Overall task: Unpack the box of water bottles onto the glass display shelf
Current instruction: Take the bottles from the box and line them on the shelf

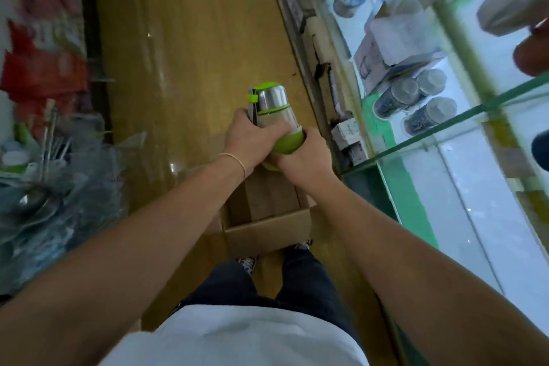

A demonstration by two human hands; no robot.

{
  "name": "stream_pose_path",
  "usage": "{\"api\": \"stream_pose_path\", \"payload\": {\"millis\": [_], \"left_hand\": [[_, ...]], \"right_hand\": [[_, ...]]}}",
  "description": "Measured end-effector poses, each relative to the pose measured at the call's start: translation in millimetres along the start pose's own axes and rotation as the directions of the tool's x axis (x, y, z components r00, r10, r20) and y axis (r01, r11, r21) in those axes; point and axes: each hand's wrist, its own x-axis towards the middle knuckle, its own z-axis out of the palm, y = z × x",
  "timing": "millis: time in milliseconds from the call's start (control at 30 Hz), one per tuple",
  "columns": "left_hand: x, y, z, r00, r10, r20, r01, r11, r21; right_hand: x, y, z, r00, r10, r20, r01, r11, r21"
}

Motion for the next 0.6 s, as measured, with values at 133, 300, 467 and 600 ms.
{"api": "stream_pose_path", "payload": {"millis": [133,300,467,600], "left_hand": [[-21,46,-20,0.982,0.170,0.081,-0.176,0.982,0.073],[-47,102,-35,0.930,0.313,0.194,-0.328,0.943,0.053],[-86,152,-23,0.844,0.436,0.314,-0.463,0.886,0.015],[-127,188,-8,0.761,0.542,0.356,-0.572,0.820,-0.023]], "right_hand": [[-28,-33,-18,0.992,-0.022,-0.122,0.030,0.997,0.065],[-72,-72,-53,0.956,-0.059,-0.288,0.103,0.985,0.141],[-114,-89,-97,0.903,-0.041,-0.429,0.136,0.971,0.194],[-148,-96,-142,0.858,-0.030,-0.514,0.145,0.972,0.185]]}}
